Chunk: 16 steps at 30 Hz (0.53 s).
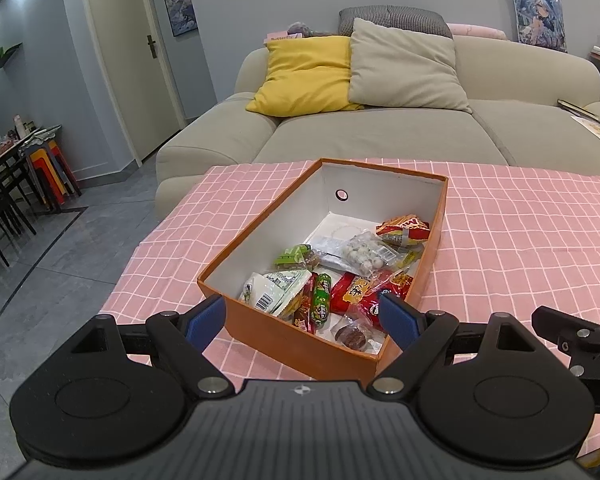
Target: Organize snacks
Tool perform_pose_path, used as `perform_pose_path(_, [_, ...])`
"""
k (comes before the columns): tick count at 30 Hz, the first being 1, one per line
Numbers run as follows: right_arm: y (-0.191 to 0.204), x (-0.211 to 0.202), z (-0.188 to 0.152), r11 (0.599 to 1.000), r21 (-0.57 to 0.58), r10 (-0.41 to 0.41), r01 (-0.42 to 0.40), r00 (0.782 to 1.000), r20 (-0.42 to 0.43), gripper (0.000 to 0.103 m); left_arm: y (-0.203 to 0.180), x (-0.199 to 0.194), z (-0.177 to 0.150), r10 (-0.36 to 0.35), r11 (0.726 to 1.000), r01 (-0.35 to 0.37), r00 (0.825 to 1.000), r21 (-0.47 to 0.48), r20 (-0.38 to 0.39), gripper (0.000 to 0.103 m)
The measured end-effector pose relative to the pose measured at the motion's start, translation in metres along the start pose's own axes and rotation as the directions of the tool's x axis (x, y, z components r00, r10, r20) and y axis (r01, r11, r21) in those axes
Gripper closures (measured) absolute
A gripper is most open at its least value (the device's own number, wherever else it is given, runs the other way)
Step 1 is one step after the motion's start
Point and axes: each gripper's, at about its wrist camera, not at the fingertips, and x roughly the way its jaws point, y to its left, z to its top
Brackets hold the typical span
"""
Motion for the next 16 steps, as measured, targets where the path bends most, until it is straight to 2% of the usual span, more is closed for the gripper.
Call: perform_pose_path(16, [-0.0001,-0.0002,0.0003,1.000,-0.001,-0.001,0.001,1.000,0.002,0.004,0.0002,-0.0030,0.0005,-0.003,1.000,0.003,1.000,0.005,0.015,0.002])
